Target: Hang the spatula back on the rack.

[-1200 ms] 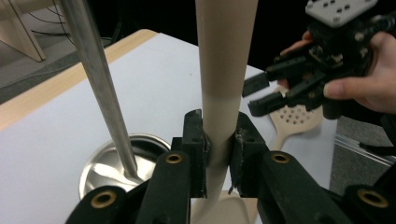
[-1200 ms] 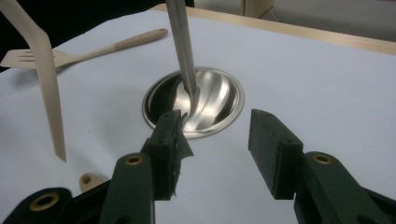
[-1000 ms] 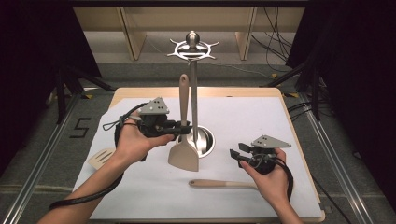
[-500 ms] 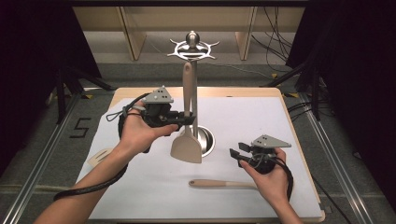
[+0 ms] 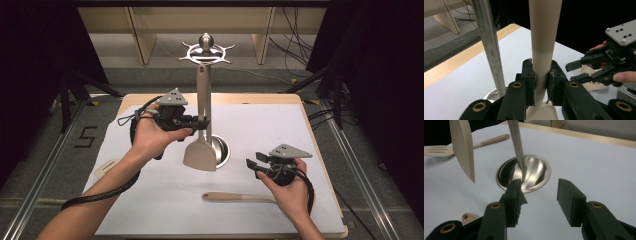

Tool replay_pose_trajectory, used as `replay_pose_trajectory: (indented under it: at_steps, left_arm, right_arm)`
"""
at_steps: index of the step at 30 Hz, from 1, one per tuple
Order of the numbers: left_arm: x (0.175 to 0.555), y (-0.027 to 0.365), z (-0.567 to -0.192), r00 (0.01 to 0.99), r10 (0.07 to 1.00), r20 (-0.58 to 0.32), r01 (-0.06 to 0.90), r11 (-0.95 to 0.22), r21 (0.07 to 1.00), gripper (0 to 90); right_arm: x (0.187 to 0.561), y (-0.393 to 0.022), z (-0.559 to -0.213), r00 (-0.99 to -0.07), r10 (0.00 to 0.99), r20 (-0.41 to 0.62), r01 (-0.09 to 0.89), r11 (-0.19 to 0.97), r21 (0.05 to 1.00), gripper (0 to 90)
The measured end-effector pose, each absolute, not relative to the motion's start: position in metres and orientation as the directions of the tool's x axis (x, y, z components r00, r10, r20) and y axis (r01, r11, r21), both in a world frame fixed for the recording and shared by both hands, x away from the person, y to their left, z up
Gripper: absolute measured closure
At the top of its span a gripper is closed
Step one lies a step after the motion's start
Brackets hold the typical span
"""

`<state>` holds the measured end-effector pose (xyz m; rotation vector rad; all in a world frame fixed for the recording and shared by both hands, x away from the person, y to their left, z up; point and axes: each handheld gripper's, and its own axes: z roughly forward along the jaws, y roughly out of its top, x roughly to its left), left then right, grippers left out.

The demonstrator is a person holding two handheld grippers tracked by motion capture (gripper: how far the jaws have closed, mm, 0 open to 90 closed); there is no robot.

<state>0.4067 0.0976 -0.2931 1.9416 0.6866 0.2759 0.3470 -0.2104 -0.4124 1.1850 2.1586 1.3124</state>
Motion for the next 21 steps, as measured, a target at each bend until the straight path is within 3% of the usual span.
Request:
replay_pose_trajectory:
  at_steps: [11,17,21]
  left_arm:
    - [0.409,0.096,-0.297,0.817,0.571,-0.087,0.320,-0.323,0.891,76.2]
    - [0.399,0.110,-0.291,0.831,0.557,0.001,0.239,-0.358,0.903,65.1]
    - [0.396,0.123,-0.283,0.827,0.561,-0.025,0.263,-0.347,0.900,73.3]
  right_arm:
    - [0.345,-0.209,-0.413,-0.574,0.805,0.150,0.500,0.199,0.843,55.3]
    - [0.345,-0.208,-0.413,-0.576,0.803,0.155,0.493,0.191,0.849,55.3]
    - [0.346,-0.208,-0.414,-0.580,0.802,0.141,0.482,0.199,0.853,55.3]
